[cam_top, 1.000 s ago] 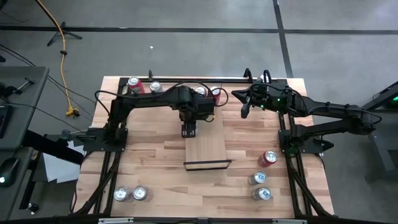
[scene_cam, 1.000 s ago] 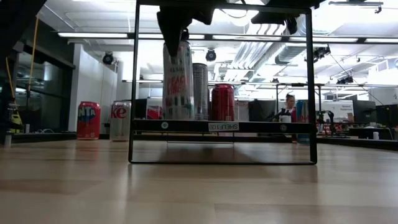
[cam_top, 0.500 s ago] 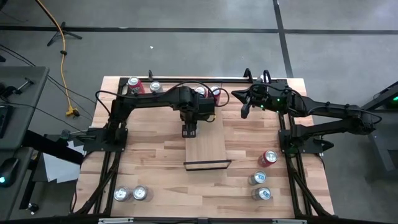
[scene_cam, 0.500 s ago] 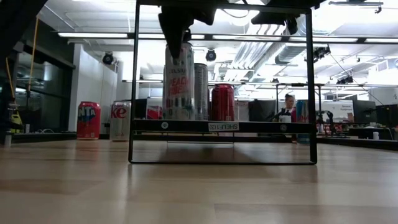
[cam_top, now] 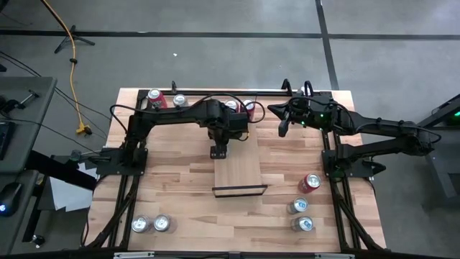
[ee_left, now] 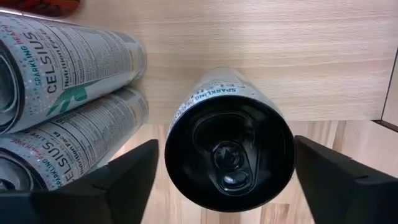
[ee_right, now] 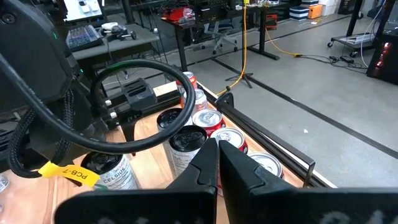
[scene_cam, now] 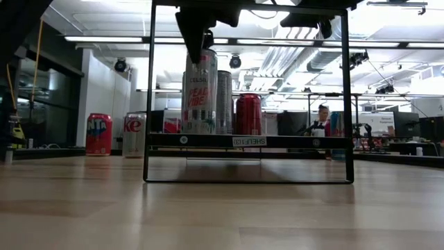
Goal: Place canned beverage on shelf
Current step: Put the black soda can on the shelf aligned with the other black soda can
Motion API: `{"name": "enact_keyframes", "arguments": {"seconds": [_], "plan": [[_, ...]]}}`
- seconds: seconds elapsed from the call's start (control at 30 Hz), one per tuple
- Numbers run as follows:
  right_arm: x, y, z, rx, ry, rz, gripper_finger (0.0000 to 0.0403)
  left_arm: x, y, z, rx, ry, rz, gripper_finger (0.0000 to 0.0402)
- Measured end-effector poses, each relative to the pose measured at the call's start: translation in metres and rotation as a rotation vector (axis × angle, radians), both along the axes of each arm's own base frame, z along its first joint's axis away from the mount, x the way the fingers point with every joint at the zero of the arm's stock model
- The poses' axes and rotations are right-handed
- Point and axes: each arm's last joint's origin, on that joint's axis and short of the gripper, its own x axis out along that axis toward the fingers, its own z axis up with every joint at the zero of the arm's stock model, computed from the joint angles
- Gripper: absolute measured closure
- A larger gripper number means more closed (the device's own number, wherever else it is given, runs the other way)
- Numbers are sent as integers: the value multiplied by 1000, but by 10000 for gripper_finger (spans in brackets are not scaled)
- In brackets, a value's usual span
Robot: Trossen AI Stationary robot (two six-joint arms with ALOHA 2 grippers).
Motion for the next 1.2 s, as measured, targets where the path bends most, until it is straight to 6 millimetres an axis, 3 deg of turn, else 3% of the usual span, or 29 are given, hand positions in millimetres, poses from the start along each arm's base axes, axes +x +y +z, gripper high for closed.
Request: {"name": "enact_keyframes", "arguments": {"seconds": [0.13,0.27,0.47,0.6,0.7,0.97,1.07,1.2], "plan": [[0,0,0,0,-1,0,402,-2,0,9,2,-8,-16,55],[0,0,2,-4,-21,1,402,-11,-1,37,0,-107,17,49],[5,1,10,-47,-89,67,390,-56,-6,100,11,-385,118,49],[18,-1,18,-48,-67,101,337,-97,-15,135,102,-661,193,49],[36,-2,28,-53,-35,189,277,-128,-21,137,173,-800,275,49],[91,-8,40,79,301,381,108,-189,-28,104,91,-1030,482,49],[111,-11,43,87,439,462,73,-201,-28,100,61,-1094,531,49],[139,-15,41,76,565,570,54,-211,-28,103,59,-1145,543,49]]}}
